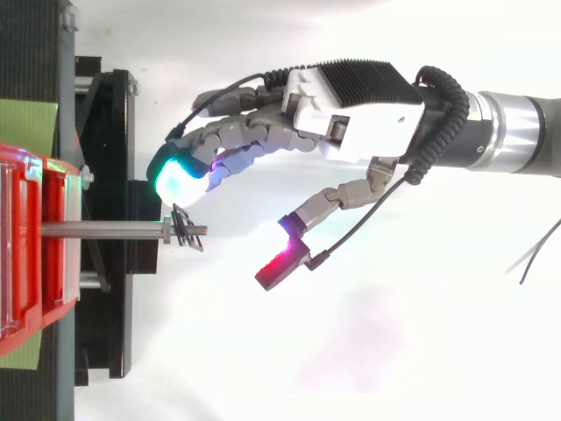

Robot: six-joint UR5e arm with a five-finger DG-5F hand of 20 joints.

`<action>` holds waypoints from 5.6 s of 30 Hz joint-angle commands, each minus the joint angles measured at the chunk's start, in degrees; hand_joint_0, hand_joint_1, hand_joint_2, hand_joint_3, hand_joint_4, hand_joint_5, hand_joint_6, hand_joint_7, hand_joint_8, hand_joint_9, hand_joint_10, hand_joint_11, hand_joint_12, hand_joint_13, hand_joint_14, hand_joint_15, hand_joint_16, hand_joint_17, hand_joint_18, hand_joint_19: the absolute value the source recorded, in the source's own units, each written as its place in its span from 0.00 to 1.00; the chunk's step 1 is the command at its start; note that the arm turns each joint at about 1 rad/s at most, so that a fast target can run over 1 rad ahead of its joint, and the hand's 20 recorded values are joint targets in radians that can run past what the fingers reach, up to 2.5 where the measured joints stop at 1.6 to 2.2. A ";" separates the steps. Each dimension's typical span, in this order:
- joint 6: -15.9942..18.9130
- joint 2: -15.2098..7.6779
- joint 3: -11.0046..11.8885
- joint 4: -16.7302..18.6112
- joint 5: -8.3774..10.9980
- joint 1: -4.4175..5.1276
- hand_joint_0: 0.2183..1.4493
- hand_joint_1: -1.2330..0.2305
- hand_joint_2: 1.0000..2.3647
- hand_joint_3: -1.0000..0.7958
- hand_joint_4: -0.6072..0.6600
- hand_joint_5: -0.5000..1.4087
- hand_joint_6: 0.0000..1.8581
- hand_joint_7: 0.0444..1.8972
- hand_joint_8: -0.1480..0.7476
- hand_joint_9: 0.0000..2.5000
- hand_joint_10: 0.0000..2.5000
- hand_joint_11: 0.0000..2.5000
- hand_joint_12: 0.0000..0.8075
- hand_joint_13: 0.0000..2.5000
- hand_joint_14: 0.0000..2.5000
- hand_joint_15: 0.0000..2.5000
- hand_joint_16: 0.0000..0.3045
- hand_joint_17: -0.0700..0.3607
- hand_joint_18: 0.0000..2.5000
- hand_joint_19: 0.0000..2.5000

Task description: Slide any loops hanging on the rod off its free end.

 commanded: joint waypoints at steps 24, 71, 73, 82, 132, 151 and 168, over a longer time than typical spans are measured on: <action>2.61 -3.17 6.18 2.00 -1.32 -0.21 0.28 0.42 0.00 0.29 0.74 0.20 0.27 0.48 0.49 0.36 0.00 0.09 0.43 0.26 0.00 0.07 0.15 0.40 0.17 0.11; 5.07 -3.17 8.29 2.09 -4.22 -0.38 0.31 0.40 0.01 0.43 0.61 0.18 0.47 0.49 0.51 0.38 0.00 0.16 0.43 0.28 0.00 0.09 0.15 0.40 0.20 0.13; 5.16 -3.17 8.37 2.09 -4.40 -0.56 0.31 0.40 0.01 0.45 0.62 0.18 0.49 0.48 0.52 0.39 0.00 0.17 0.44 0.29 0.00 0.10 0.16 0.41 0.21 0.12; 5.34 -3.17 9.17 1.92 -5.27 -0.91 0.33 0.35 0.01 0.50 0.53 0.18 0.51 0.50 0.53 0.40 0.00 0.20 0.46 0.31 0.00 0.12 0.17 0.43 0.24 0.12; 3.05 15.28 -3.58 -21.11 2.02 -0.65 0.33 0.33 0.00 0.52 0.54 0.19 0.51 0.54 0.56 0.45 0.01 0.22 0.49 0.35 0.00 0.15 0.18 0.45 0.27 0.13; 16.76 19.41 -1.38 -36.32 13.62 0.58 0.34 0.39 0.01 0.35 0.58 0.18 0.49 0.55 0.51 0.41 0.01 0.23 0.44 0.32 0.01 0.15 0.15 0.40 0.23 0.15; 23.62 19.50 1.61 -43.17 14.59 1.29 0.39 0.29 0.00 0.28 0.53 0.17 0.50 0.51 0.49 0.39 0.01 0.22 0.43 0.32 0.01 0.14 0.14 0.39 0.25 0.14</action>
